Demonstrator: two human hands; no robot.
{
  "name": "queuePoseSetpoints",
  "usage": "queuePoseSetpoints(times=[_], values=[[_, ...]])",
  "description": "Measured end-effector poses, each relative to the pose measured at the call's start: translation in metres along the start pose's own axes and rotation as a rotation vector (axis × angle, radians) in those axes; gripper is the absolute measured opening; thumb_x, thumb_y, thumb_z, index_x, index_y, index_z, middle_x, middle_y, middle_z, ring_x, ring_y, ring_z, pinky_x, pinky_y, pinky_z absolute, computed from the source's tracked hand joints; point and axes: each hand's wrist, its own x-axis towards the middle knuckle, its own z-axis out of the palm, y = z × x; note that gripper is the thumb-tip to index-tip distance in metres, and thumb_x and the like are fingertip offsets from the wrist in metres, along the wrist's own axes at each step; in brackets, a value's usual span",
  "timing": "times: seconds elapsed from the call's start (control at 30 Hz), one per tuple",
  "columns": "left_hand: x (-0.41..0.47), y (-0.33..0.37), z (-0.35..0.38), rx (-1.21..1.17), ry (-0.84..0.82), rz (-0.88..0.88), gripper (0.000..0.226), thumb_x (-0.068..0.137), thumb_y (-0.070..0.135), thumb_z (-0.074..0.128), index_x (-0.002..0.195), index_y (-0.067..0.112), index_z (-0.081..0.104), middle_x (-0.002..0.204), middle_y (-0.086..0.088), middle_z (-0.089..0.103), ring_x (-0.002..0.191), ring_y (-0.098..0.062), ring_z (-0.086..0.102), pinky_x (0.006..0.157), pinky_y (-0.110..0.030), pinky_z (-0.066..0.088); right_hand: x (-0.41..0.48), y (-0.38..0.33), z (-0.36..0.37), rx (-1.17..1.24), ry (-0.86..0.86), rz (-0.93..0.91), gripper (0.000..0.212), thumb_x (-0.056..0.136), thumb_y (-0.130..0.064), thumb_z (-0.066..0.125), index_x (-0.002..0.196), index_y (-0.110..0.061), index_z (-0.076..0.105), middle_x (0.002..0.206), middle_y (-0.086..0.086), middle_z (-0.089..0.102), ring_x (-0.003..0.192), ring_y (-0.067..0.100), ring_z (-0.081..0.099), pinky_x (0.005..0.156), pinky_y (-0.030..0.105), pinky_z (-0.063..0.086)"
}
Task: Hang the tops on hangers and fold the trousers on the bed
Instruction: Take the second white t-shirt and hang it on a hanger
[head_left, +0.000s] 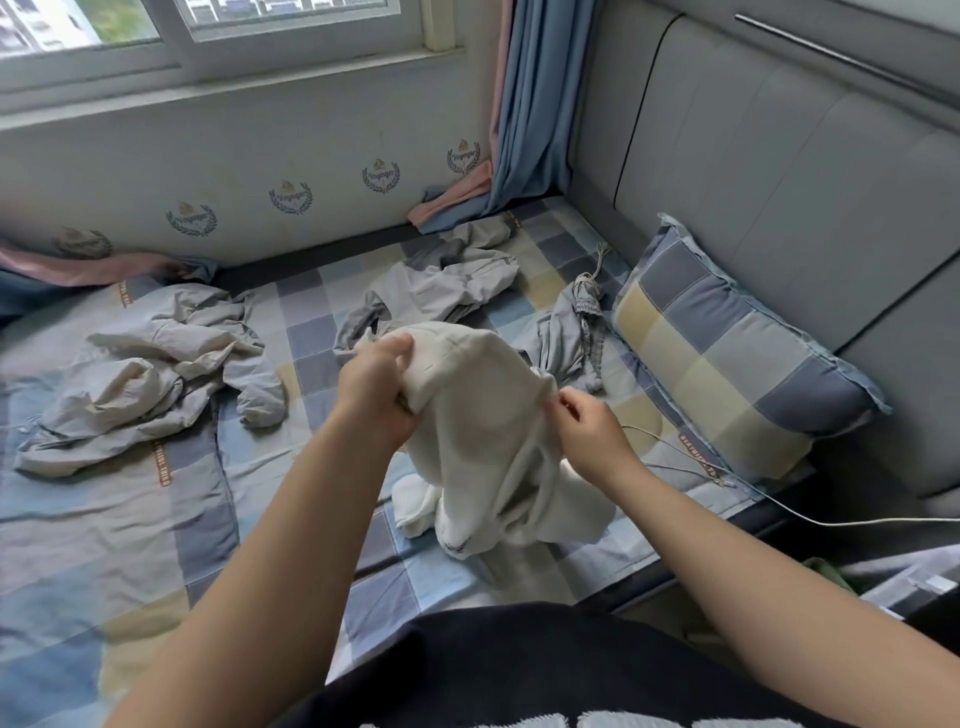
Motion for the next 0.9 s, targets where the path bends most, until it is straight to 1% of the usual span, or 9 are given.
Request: queuePoseSetpoints(times=[0.07,0.17,0.23,0.3,0.4,0.57,0.67,0.8,0.9], values=[[0.007,-0.008,-0.006,-0.005,-0.017,0.031,0.012,0.1,0.003,0.055,0.109,0.011,0.056,0.115,-0.019,0.065,0.096,-0.03,0.073,0.066,-0.041,0.063,0.0,-0.011,-0.003,0.024,-0.023,-0.053,0.042,0.104,-0.029,0.053,0.066,-0.012,0.045,0.058,-0.008,0.04,0.055,0.006,0.034,0.057,0.03,0.029],[0.014,-0.016,-0.014,0.145,-0.062,0.109,0.028,0.1,0.009,0.06,0.128,0.007,0.056,0.118,-0.013,0.07,0.093,-0.026,0.075,0.074,-0.042,0.063,0.0,-0.026,-0.007,0.1,-0.042,-0.038,0.039,0.103,-0.024,0.054,0.073,0.001,0.048,0.06,-0.005,0.041,0.057,0.008,0.038,0.056,0.027,0.032],[0.011,-0.023,-0.017,0.322,-0.131,0.179,0.025,0.098,0.016,0.065,0.123,0.014,0.061,0.113,-0.006,0.074,0.095,-0.025,0.074,0.08,-0.043,0.062,0.001,-0.037,-0.008,0.216,-0.051,0.029,0.036,0.103,-0.024,0.054,0.079,0.003,0.053,0.064,0.002,0.047,0.062,0.016,0.046,0.057,0.033,0.04],[0.005,-0.032,-0.018,0.549,-0.237,0.226,0.015,0.096,0.02,0.068,0.11,0.014,0.067,0.101,-0.007,0.076,0.084,-0.022,0.073,0.071,-0.036,0.06,0.004,-0.051,-0.009,0.338,-0.069,0.109,0.029,0.103,-0.024,0.055,0.083,-0.004,0.061,0.072,0.009,0.059,0.068,0.024,0.058,0.06,0.041,0.053],[-0.003,-0.056,-0.016,0.83,-0.412,0.204,0.021,0.089,0.023,0.077,0.098,0.011,0.063,0.086,-0.009,0.073,0.071,-0.019,0.07,0.059,-0.028,0.056,0.006,-0.073,-0.009,0.468,-0.076,0.163,0.025,0.103,-0.022,0.055,0.082,-0.012,0.063,0.076,0.009,0.066,0.068,0.023,0.068,0.055,0.035,0.056],[-0.002,-0.101,-0.008,1.043,-0.405,0.359,0.051,0.071,0.05,0.082,0.111,0.024,0.063,0.101,0.009,0.073,0.096,-0.007,0.068,0.083,-0.03,0.057,0.01,-0.109,-0.016,0.722,-0.023,0.201,0.024,0.102,-0.017,0.056,0.079,-0.013,0.059,0.071,0.01,0.063,0.063,0.021,0.067,0.059,0.043,0.062],[0.008,-0.119,-0.006,1.201,-0.308,0.358,0.04,0.087,0.047,0.067,0.117,0.02,0.069,0.111,0.0,0.072,0.108,-0.023,0.066,0.09,-0.039,0.055,0.013,-0.121,-0.02,0.82,-0.061,0.18,0.024,0.102,-0.016,0.055,0.079,-0.013,0.061,0.071,0.01,0.066,0.068,0.025,0.068,0.071,0.047,0.06],[0.019,-0.107,-0.005,0.87,-0.181,0.308,0.029,0.095,0.035,0.058,0.103,0.011,0.071,0.099,-0.011,0.074,0.102,-0.035,0.068,0.088,-0.049,0.057,0.01,-0.106,-0.025,0.792,-0.124,0.132,0.013,0.103,-0.011,0.052,0.102,-0.013,0.065,0.099,0.013,0.075,0.095,0.029,0.072,0.085,0.048,0.06],[0.02,-0.087,-0.002,0.521,-0.13,0.192,0.02,0.101,0.028,0.056,0.095,0.015,0.071,0.087,-0.011,0.075,0.085,-0.034,0.071,0.074,-0.055,0.06,-0.003,-0.063,-0.026,0.347,-0.14,0.05,0.031,0.095,-0.021,0.068,0.125,-0.021,0.059,0.126,0.005,0.067,0.11,0.013,0.065,0.096,0.031,0.054]])
